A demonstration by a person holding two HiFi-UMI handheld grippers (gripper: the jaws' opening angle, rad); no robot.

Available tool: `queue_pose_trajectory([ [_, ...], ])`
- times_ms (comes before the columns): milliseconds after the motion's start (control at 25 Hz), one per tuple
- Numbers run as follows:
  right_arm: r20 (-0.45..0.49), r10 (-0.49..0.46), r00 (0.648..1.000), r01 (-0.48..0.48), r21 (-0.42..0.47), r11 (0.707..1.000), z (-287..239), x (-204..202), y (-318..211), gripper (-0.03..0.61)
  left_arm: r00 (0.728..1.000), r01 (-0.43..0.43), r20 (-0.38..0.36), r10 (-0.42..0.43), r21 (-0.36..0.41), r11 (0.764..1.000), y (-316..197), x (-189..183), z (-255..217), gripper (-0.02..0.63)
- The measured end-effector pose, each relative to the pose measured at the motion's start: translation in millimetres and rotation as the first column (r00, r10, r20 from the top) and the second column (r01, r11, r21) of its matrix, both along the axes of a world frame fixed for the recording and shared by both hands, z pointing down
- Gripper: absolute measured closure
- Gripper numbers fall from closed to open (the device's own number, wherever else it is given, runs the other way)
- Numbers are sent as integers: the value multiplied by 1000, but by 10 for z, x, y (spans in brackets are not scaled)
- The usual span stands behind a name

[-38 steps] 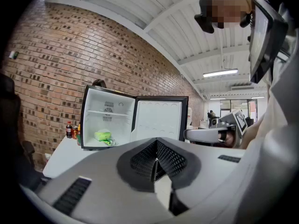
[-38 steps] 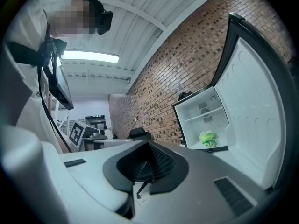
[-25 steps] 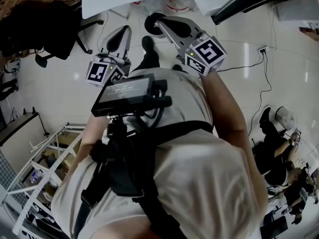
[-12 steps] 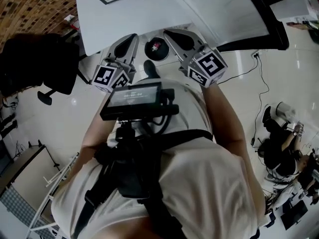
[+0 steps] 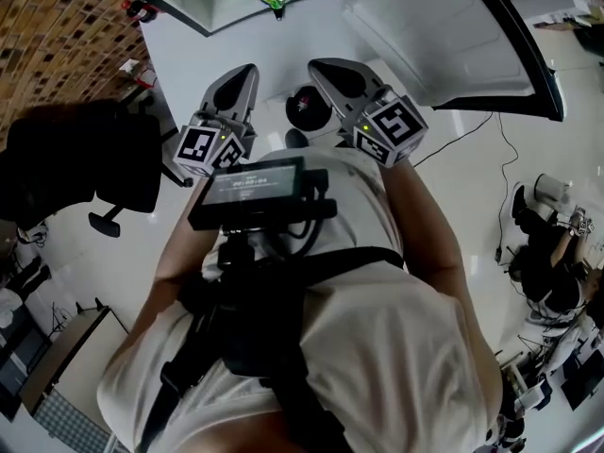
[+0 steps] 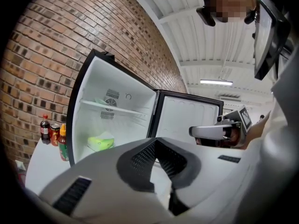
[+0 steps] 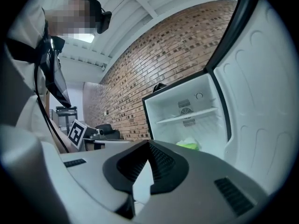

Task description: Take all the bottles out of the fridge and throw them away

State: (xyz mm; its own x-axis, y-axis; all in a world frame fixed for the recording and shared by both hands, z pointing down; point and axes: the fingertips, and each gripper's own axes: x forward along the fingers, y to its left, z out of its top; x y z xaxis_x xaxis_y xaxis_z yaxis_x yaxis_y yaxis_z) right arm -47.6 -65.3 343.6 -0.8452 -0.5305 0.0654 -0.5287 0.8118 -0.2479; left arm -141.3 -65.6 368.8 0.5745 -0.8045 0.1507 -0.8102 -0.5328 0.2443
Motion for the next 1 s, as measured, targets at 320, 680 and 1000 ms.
queue_pose_trajectory([
  [320, 13, -29, 999, 29, -14, 999, 65, -111, -340, 578, 1000, 22, -6, -22, -30, 999, -290, -114, 100, 611],
  [680, 33, -187, 982, 187, -2, 982, 9, -297, -742, 578, 988, 152, 38, -151, -32, 988, -596, -187, 39, 611],
  [1000, 46, -251, 967, 252, 1, 968, 13, -359, -996, 578, 980, 189, 72, -185, -46, 981, -834, -148, 60, 611],
])
